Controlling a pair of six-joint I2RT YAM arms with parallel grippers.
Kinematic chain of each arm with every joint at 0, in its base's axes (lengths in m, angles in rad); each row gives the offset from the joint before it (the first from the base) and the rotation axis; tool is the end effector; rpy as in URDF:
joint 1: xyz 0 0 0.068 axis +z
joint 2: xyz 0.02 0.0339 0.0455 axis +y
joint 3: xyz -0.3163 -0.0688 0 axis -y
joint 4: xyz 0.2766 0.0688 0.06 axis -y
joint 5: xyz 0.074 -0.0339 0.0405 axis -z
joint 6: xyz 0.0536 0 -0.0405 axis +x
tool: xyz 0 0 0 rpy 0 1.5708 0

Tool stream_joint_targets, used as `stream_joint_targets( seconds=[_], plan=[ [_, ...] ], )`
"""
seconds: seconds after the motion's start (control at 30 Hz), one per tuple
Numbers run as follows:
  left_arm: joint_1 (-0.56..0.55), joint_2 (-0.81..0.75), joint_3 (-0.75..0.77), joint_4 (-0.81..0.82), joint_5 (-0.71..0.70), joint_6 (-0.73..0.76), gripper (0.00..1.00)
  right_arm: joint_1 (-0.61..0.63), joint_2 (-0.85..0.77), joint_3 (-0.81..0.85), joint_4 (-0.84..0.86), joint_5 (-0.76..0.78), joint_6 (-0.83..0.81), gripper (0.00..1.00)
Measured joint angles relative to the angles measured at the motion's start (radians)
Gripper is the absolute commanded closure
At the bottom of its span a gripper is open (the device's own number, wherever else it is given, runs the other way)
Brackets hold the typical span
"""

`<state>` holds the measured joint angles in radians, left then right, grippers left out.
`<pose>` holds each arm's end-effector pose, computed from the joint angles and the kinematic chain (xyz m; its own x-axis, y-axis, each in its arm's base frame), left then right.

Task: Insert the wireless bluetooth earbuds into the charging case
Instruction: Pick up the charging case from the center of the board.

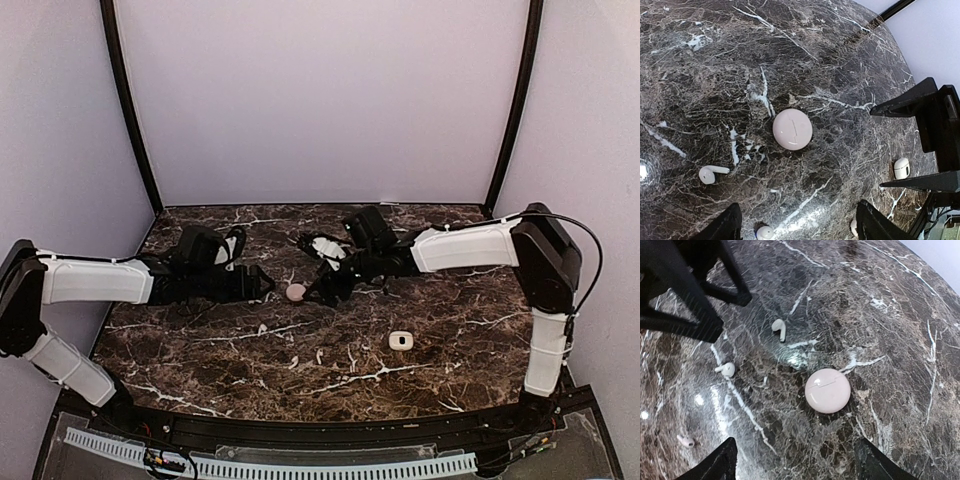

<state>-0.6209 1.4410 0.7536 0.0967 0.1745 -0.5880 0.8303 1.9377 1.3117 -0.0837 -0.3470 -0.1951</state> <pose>0.2681 -0.2032 0.2274 -0.7598 -0.1282 -0.6374 0.3230 0.7764 -0.5412 0.3152 0.3719 0.2142 -0.2630 -0.5579 -0.7871 -0.9369 0.3424 0.0703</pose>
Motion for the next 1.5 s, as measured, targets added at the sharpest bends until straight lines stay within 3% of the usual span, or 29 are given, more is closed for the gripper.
stream_joint_targets(
  seconds=[0.07,0.17,0.7,0.93,1.3,1.5],
  plan=[
    [0.001,-0.006,0.0,-0.011,-0.009,0.0,0.21,0.0,0.029,0.034,-0.003,0.013,0.007,0.06],
    [0.01,-0.022,0.0,-0.021,-0.009,-0.002,0.21,0.001,0.083,0.087,-0.019,0.027,-0.005,0.05],
    [0.043,-0.067,0.0,-0.02,0.025,-0.018,0.21,0.003,0.343,0.321,-0.121,0.075,-0.031,0.22],
    [0.045,-0.067,-0.001,-0.02,0.027,-0.018,0.21,0.004,0.365,0.354,-0.13,0.078,-0.047,0.36],
    [0.049,-0.067,-0.002,-0.02,0.027,-0.018,0.21,0.008,0.383,0.384,-0.141,0.074,-0.053,0.38],
    [0.055,-0.067,-0.003,-0.02,0.027,-0.018,0.21,0.008,0.393,0.399,-0.145,0.075,-0.058,0.46]
  ],
)
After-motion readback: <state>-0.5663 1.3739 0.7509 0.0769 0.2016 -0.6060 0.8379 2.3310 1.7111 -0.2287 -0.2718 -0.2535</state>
